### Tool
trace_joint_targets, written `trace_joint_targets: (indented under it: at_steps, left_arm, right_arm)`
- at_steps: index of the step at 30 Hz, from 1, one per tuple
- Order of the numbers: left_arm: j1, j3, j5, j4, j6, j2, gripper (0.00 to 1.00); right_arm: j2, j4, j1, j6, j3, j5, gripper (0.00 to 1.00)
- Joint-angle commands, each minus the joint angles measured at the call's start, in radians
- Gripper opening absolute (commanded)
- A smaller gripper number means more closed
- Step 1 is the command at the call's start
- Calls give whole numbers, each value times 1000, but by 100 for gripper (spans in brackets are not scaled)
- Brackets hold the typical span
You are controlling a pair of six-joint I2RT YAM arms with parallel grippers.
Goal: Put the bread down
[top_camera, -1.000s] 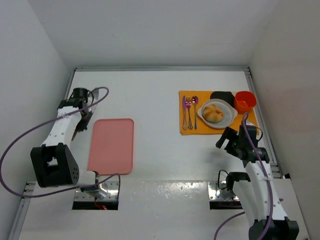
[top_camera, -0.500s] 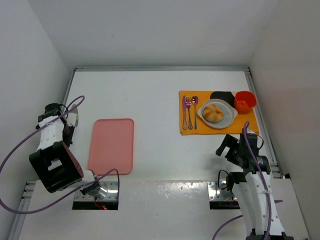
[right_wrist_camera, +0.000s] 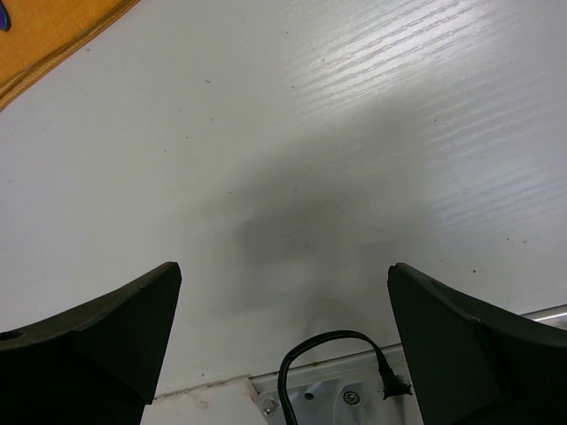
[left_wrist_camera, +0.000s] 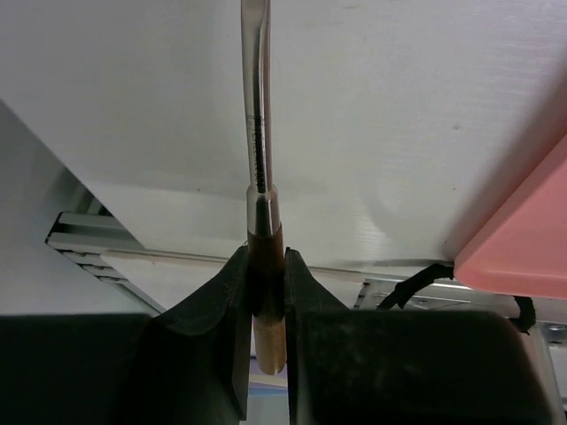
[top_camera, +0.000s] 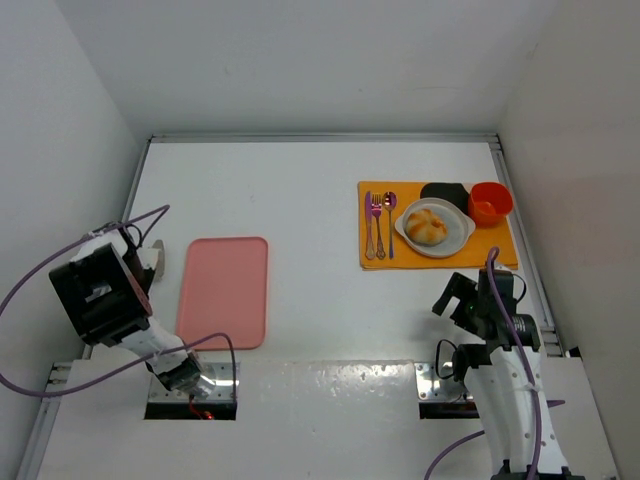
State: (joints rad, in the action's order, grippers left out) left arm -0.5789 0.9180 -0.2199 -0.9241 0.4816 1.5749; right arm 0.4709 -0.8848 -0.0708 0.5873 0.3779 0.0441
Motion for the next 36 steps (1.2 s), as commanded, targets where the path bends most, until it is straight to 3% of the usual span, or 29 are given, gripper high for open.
trace_joint_targets:
  at_steps: [1,9,10,11,13,21,30,36]
  left_arm:
    - [-12,57,33,-28,-28,23,20]
    - [-12,90,56,-38,-37,13,47]
    - [-12,100,56,-51,-37,13,64]
    - [-12,111,68,-61,-37,4,72]
    - [-12,152,80,-93,-37,-10,100]
    - [-44,403,226,-200,-61,-151,100]
    - [-232,470,255,71,-231,-358,100]
    - [-260,524,235,194,-317,-483,100]
  right_arm:
    - [-11,3,-6,-3,1,3,100]
    - [-14,3,-6,-9,7,8,100]
    - [-12,-2,-6,-10,10,8,100]
    - [-15,-3,-6,-9,10,10,100]
    - [-17,-5,-6,-12,15,10,100]
    - [-26,-3,-6,-24,13,-15,100]
    - [-58,-5,-7,-26,7,2,100]
    - [-72,6,-4,-24,-2,7,100]
